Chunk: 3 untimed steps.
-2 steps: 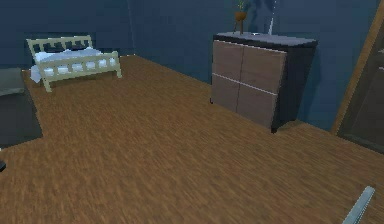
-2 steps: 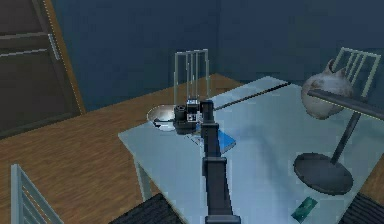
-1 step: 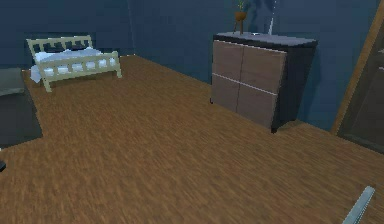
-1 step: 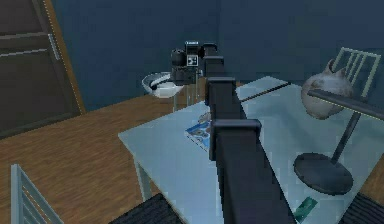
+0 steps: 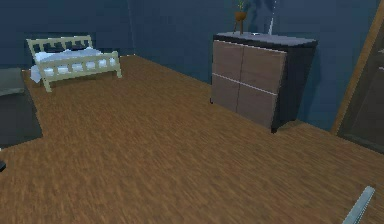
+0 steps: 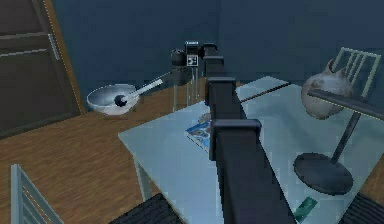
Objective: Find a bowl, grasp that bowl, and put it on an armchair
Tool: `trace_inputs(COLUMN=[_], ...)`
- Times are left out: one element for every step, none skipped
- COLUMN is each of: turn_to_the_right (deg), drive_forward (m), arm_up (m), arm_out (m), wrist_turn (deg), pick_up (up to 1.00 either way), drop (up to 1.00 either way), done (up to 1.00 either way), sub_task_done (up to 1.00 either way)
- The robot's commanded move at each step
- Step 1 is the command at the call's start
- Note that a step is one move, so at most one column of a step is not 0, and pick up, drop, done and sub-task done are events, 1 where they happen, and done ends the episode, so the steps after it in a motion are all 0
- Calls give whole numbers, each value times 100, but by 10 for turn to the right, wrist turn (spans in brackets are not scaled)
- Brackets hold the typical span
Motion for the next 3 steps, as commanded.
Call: trace_inputs(turn_to_the_right=[0,0,0], drive_forward=[0,0,0], arm_up=[0,0,0], arm_out=[0,0,-46], wrist_turn=[-450,-180,0], pick_up=[0,0,0], drop=[0,0,0], done=[0,0,0], sub_task_done=[0,0,0])
